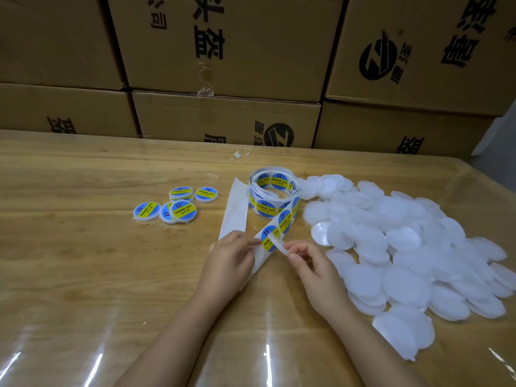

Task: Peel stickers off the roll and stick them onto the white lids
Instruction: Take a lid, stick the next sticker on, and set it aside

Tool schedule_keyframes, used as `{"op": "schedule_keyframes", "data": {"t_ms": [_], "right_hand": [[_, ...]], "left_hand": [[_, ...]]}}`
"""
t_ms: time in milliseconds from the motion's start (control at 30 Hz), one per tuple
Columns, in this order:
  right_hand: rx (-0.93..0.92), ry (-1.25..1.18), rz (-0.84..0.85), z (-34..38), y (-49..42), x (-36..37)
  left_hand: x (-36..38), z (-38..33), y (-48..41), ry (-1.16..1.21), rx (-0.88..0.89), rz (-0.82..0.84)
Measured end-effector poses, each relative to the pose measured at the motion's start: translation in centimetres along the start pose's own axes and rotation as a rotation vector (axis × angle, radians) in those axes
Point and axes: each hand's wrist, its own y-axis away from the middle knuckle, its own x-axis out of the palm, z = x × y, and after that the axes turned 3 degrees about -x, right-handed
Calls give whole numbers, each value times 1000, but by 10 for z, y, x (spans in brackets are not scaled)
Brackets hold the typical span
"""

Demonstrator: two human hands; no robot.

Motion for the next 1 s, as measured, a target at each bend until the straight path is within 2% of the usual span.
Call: {"op": "schedule_keyframes", "data": {"t_ms": [167,267,333,500,733,800,1000], "right_hand": [[92,-222,92,2,0,-4],[173,-448,32,1,-3,-5],[208,-484,8,-1,-5,-4],[143,-309,-32,-6,-4,2],[-182,51,-45,-8,-3,1],[-181,152,-68,-12,-4,3],[-99,249,-210,-16,-5,4]], "left_hand": [[-3,-7,6,133,135,89],[-3,-6,6,103,165,83],[-2,-5,5,81,151,107],[2,-2,3,74,82,165],[-2,-6,6,124,99,211],[-3,-7,6,132,125,205],[-3,-9,8,31,223,147]]}}
